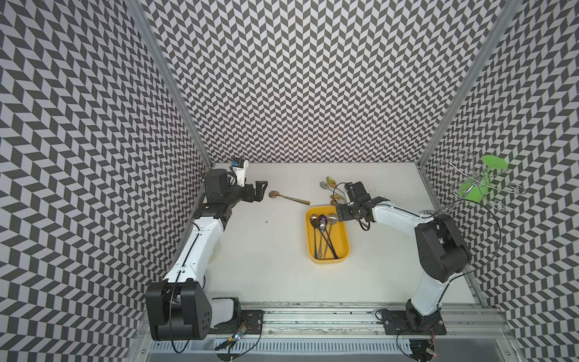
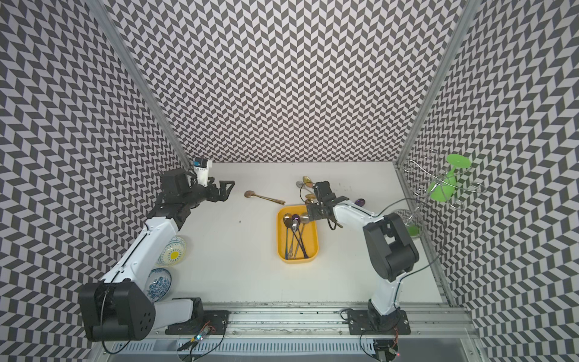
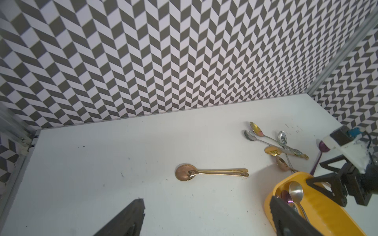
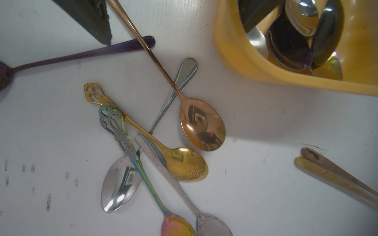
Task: Put the spoon into the storage box
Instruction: Adjust the storage box at the center of the board, then pick up the spoon from the center of the board.
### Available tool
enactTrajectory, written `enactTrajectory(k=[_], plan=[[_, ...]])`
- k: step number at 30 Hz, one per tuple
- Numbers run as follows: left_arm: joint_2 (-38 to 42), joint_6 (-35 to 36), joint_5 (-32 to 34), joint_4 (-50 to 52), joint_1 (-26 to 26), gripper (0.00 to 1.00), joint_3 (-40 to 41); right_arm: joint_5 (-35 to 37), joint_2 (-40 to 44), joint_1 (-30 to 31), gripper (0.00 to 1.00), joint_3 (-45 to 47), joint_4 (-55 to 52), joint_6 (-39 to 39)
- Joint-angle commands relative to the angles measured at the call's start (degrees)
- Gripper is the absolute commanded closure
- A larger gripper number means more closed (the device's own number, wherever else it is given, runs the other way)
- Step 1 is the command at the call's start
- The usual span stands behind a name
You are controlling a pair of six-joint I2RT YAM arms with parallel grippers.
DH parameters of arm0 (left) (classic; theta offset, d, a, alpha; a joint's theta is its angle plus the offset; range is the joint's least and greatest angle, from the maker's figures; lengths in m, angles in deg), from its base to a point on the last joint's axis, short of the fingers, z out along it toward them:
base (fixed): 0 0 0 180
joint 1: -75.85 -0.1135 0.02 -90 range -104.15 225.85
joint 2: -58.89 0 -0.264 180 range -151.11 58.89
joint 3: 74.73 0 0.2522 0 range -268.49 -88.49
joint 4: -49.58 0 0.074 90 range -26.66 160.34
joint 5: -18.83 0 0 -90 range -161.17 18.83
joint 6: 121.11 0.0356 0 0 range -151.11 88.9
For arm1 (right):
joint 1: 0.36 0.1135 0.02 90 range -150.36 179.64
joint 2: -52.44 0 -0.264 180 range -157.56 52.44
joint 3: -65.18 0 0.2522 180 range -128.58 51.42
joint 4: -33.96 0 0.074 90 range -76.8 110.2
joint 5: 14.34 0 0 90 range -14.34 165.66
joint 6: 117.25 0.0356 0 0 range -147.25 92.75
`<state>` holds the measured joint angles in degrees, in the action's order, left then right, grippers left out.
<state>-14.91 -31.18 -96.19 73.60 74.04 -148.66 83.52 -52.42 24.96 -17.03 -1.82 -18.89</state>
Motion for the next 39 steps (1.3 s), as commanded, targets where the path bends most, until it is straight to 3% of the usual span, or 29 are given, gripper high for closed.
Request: enactTrajectory(k=[1, 9, 12, 19, 26, 30, 39], plan=[[1.64, -2.89, -3.20, -3.86, -1.15, 0.00, 1.79, 1.64, -0.94, -0.89, 0.12, -3.22, -1.44, -1.13], [2.48, -3.87, -4.12, -4.98, -4.90, 0.00, 2.86, -6.05, 7.69, -1.61, 0.14, -6.01, -2.48, 0.39], [2.39, -4.34, -4.32, -4.41, -5.56, 0.00, 2.13, -4.63, 8.72, -2.39, 0.14, -5.28, -1.48, 1.35], [2.77, -5.25, -5.04, -4.94, -6.84, 0.01, 2.52, 1.19, 4.02, -6.35, 0.16, -5.87, -3.38, 2.10], [3.34, -5.46, -5.49, -5.43, -7.93, 0.00, 3.18, 0.69, -1.23, -7.48, 0.19, -5.84, -3.28, 0.51], [3.77, -5.59, -5.57, -6.44, -8.52, 0.00, 4.17, -1.79, -5.21, -7.09, 0.27, -6.95, -5.56, -0.38], [3.75, -6.10, -5.84, -6.27, -10.10, 0.01, 4.06, -2.00, -7.25, -4.61, 0.28, -7.05, -5.86, -1.58]])
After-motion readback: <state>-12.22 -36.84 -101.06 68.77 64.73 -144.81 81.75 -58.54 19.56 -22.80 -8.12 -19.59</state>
